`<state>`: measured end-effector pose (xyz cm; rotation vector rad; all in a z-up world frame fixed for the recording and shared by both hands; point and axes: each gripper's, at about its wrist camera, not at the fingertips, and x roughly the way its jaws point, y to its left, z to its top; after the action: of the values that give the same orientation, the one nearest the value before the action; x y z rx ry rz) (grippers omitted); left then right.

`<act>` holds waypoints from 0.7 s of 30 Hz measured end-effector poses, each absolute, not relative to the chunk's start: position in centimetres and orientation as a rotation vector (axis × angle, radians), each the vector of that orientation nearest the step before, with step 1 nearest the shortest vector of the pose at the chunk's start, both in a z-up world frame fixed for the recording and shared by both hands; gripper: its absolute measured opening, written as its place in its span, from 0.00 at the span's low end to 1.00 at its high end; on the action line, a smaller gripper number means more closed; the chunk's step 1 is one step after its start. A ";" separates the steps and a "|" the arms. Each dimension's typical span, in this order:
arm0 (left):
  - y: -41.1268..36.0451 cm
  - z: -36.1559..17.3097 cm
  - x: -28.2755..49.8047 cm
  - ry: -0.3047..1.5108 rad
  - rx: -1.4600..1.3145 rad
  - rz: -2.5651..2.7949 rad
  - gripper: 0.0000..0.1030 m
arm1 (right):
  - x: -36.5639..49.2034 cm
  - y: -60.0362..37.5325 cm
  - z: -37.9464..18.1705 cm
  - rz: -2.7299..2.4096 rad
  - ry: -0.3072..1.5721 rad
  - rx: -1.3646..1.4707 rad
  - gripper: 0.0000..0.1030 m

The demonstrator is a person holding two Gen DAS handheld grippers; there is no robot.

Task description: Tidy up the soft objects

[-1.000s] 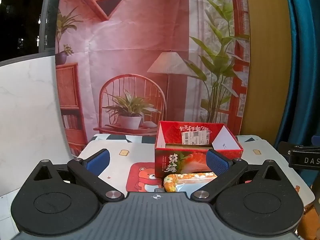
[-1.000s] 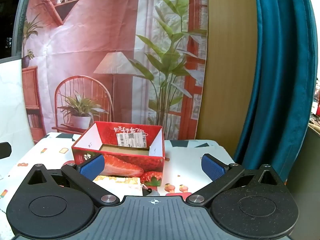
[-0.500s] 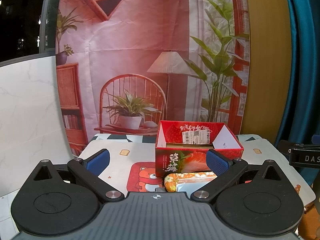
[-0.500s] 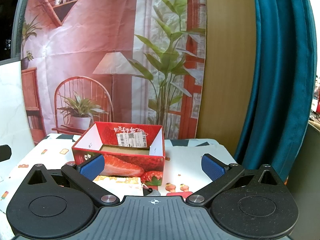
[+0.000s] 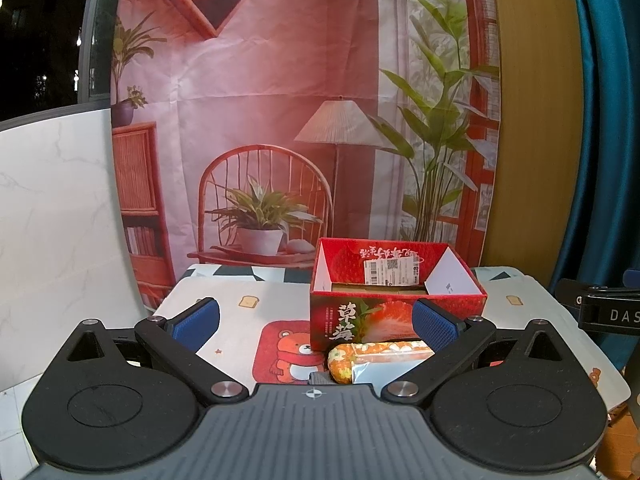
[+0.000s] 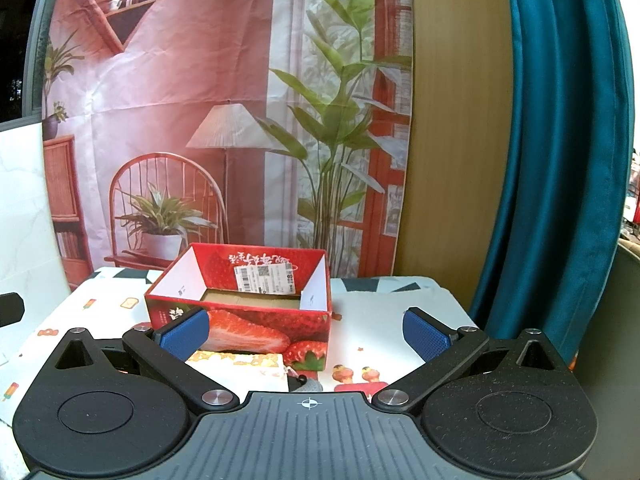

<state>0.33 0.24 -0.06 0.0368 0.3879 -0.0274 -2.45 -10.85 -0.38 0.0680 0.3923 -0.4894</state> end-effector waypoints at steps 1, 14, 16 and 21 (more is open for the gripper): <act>0.2 -0.1 0.3 0.388 0.037 -0.028 1.00 | -2.4 -10.9 -0.4 -0.490 0.393 0.068 1.00; 0.3 -0.2 0.4 0.395 0.034 -0.025 1.00 | -2.6 -10.8 -0.3 -0.488 0.393 0.072 1.00; 0.3 -0.2 0.4 0.395 0.034 -0.025 1.00 | -2.6 -10.8 -0.2 -0.488 0.394 0.073 1.00; 0.3 -0.2 0.4 0.394 0.034 -0.025 1.00 | -2.6 -10.8 -0.3 -0.488 0.394 0.073 1.00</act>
<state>0.41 0.28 -0.19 0.0337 0.3944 -0.0250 -2.56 -10.78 -0.27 0.0735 0.3938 -0.4883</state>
